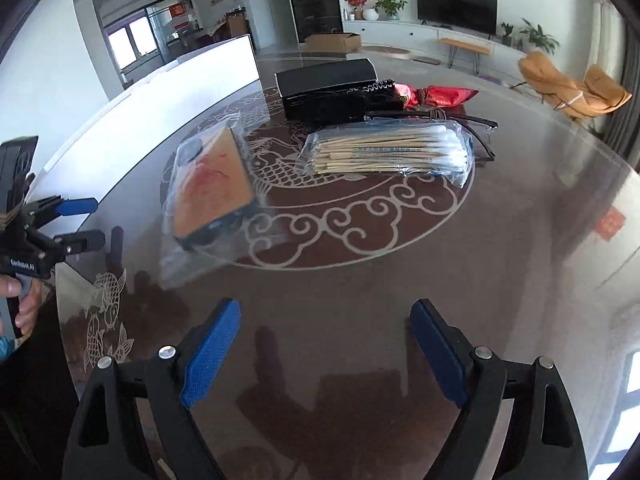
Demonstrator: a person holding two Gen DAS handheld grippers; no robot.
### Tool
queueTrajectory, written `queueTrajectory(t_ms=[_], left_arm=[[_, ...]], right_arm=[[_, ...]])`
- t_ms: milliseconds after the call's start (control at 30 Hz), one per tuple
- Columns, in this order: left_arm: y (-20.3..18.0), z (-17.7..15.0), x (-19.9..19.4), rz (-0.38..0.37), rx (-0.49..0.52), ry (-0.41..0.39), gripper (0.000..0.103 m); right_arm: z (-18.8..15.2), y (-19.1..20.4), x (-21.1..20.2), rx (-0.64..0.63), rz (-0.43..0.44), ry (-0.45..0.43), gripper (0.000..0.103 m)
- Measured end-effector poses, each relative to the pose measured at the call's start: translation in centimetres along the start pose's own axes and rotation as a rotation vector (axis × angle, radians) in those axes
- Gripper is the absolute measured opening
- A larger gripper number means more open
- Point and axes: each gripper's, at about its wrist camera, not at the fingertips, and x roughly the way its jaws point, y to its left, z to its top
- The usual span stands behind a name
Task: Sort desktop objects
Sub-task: 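Lower the left tool onto the bagged orange phone case and close on it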
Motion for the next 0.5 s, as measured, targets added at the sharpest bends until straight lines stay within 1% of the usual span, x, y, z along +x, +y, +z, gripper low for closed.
queueTrajectory(t_ms=[67, 100, 167, 267, 333, 367, 400, 467, 500], left_arm=[[0.5, -0.1, 0.0, -0.005, -0.026, 0.005, 0.102], [0.6, -0.1, 0.0, -0.011, -0.043, 0.009, 0.102], [0.8, 0.4, -0.1, -0.033, -0.083, 0.011, 0.102], [0.6, 2.4, -0.7, -0.088, -0.137, -0.009, 0.102], [-0.1, 4.3, -0.7, -0.096, -0.151, -0.029, 0.102], [-0.5, 5.3, -0.5, -0.075, -0.151, -0.042, 0.102], [-1.0, 6.2, 0.0, -0.035, -0.151, -0.049, 0.103], [-1.5, 7.6, 1.6, 0.050, -0.165, -0.025, 0.103], [-1.7, 8.0, 2.5, 0.073, -0.175, -0.012, 0.103]], right_arm=[[-1.1, -0.1, -0.3, 0.073, -0.025, -0.006, 0.089], [-1.7, -0.2, -0.6, 0.098, -0.038, -0.023, 0.089], [-2.5, -0.1, -0.8, 0.117, -0.087, -0.035, 0.089], [-2.6, -0.4, -0.8, 0.155, -0.127, -0.042, 0.089], [-2.6, -1.8, -1.5, 0.188, -0.142, -0.050, 0.089], [-2.6, -2.1, -1.5, 0.200, -0.153, -0.051, 0.089], [-2.6, -2.3, -1.5, 0.205, -0.160, -0.052, 0.089], [-2.7, -2.3, -1.5, 0.203, -0.166, -0.052, 0.089], [-2.7, -2.3, -1.6, 0.202, -0.171, -0.052, 0.089]])
